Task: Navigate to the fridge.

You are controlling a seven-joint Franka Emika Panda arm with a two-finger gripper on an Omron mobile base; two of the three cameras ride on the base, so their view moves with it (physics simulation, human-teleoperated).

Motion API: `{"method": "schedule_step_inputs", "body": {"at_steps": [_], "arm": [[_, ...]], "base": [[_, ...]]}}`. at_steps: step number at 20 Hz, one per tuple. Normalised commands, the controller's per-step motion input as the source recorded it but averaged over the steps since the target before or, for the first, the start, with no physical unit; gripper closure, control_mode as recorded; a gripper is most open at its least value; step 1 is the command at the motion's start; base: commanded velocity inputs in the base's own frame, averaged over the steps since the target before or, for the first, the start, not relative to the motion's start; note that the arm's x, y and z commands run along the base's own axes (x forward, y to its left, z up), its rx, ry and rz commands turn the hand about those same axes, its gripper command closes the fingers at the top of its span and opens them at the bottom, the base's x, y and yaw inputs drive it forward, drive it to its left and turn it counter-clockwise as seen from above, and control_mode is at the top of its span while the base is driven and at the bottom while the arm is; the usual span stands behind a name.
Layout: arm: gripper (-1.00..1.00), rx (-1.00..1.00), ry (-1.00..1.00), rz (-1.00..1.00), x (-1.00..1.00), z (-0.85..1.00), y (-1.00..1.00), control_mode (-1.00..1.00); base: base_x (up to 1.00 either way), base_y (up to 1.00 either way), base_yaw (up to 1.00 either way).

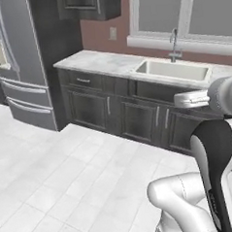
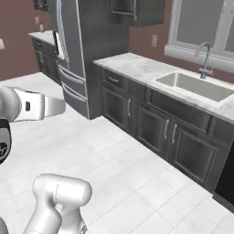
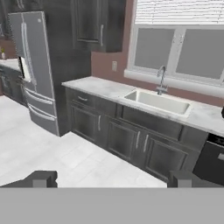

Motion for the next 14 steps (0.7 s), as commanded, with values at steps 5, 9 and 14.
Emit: {"method": "schedule_step_inputs", "body": {"at_steps": [5,9,14], "arm": [[-1.00,0.00,0.00,0.00,0.00,0.00,0.00,1.00],[-1.00,0.00,0.00,0.00,0.00,0.00,0.00,1.00],[-1.00,0.00,0.00,0.00,0.00,0.00,0.00,1.00]], "base": [[1.00,1.00,-0.47],[1.00,1.00,-0.39],[0.97,1.00,-0.29]]}}
